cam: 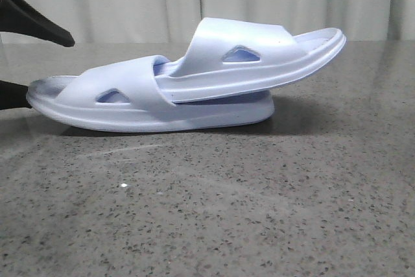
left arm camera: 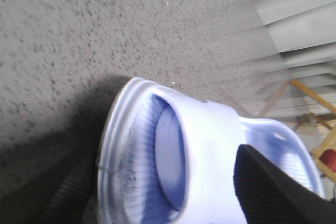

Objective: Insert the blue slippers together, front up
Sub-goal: 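Open the left gripper and withdraw it from the slippers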

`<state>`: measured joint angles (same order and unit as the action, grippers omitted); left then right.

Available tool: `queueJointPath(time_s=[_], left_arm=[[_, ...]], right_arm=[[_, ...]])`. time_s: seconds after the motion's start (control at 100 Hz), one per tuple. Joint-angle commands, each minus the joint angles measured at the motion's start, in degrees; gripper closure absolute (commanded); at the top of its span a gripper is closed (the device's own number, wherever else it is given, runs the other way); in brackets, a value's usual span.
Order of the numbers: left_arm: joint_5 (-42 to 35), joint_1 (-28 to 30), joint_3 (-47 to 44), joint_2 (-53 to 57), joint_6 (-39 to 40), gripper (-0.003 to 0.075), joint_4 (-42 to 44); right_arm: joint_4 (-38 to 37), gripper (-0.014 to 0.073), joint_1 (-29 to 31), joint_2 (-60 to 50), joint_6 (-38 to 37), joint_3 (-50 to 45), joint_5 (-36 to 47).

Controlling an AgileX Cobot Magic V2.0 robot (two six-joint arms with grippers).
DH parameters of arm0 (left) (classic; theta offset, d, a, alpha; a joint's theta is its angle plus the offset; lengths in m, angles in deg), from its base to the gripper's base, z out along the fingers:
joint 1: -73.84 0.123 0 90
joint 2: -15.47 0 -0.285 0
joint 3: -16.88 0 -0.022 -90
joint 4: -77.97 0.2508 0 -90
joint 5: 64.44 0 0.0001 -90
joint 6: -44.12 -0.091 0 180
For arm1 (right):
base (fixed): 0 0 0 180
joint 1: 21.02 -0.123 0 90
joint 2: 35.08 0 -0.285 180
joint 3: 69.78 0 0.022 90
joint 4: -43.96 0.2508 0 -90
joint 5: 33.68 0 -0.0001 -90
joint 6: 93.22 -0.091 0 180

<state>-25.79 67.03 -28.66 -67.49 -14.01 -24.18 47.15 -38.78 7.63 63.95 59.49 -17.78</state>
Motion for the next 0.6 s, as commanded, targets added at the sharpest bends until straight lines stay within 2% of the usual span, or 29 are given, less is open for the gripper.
queueJointPath(time_s=[0.0,0.32,0.45,0.59], left_arm=[[0.88,-0.41,1.66,1.06,-4.22,0.0233,-4.42],[-5.60,-0.31,5.37,3.07,-16.87,0.0233,-4.42],[-9.17,-0.31,6.34,7.06,-22.15,0.0233,-4.42],[-13.88,-0.31,6.33,14.71,-26.62,0.0233,-3.89]], right_arm=[[-0.85,0.0116,0.20,-0.18,0.80,2.01,4.14],[-0.85,0.0116,0.20,-0.18,0.91,2.01,4.14],[-0.85,0.0116,1.18,-0.18,7.43,2.01,3.60],[-0.85,0.0116,2.82,-0.18,10.61,2.01,2.71]])
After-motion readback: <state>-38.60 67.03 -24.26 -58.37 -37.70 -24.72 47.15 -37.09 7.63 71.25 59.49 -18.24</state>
